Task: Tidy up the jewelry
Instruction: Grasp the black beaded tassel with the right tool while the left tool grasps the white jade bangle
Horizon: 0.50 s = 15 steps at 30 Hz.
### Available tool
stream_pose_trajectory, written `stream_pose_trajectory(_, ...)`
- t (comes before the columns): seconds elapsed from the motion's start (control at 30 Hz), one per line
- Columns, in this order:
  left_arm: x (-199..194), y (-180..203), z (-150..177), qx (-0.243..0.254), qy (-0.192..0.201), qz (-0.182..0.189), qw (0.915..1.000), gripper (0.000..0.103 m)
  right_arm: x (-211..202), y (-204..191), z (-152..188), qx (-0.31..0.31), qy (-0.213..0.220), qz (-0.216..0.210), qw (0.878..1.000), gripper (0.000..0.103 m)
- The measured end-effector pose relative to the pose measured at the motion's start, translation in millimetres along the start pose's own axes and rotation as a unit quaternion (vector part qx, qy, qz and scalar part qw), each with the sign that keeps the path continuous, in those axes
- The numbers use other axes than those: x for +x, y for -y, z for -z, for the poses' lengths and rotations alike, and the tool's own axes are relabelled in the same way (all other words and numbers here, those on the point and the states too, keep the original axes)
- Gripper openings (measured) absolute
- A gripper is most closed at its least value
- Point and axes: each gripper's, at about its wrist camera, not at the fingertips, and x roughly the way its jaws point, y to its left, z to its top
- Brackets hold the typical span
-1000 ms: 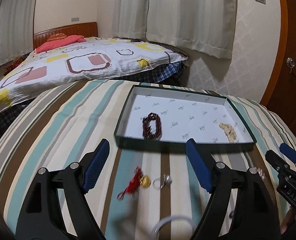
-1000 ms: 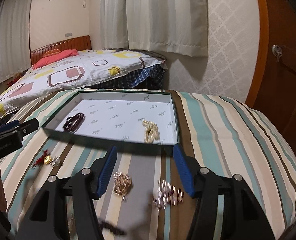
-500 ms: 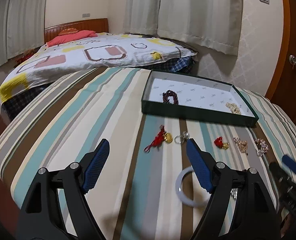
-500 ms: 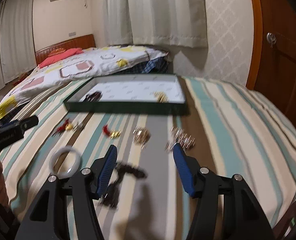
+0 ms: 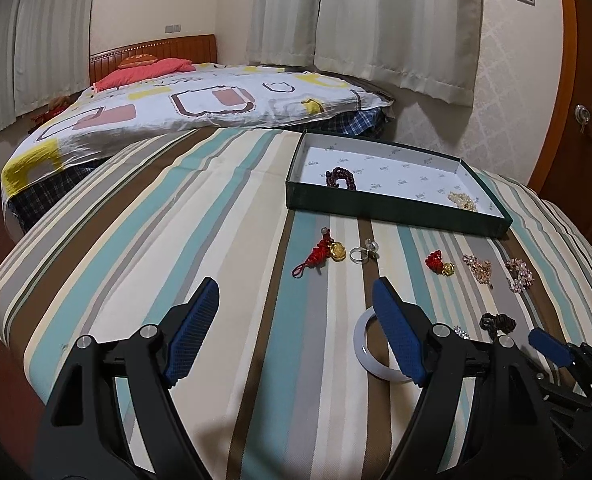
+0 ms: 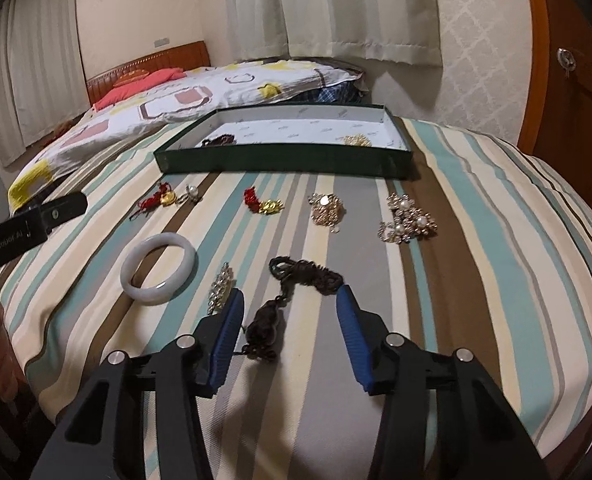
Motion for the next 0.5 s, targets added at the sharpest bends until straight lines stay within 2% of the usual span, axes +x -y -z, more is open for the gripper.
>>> stream_pose_trajectory(0.17,0.3,1.6,1.8,0.000,-0.004,0.001,1.0000,0.077,5.7,-2.7,2.9,-0.004,-0.018,0.000,1.000,0.043)
stream_pose_trajectory(0.23,0.9,2.1,2.7,0.001,-0.006,0.003,1.0000,0.077,6.8,-1.6,3.4,-0.002,-0.024,0.000,1.000,0.036)
stream_pose_trajectory(0.3,2.3,3.7,3.8,0.002,-0.008,0.003,1.0000,0.077,9.9,1.2,3.5,0.002,-0.031,-0.001,1.000,0.024)
stream_pose_trajectory(0.37,4.0,5.3,4.9,0.004,-0.011,0.004,0.9999,0.077,11.2,5.0,3.9,0.008,-0.034,-0.001,0.999,0.019)
stream_pose_trajectory(0.5,7.3,9.4,6.1,0.006,-0.016,0.006,0.9998,0.077,11.9,9.9,3.0,0.013,-0.033,0.003,0.999,0.019)
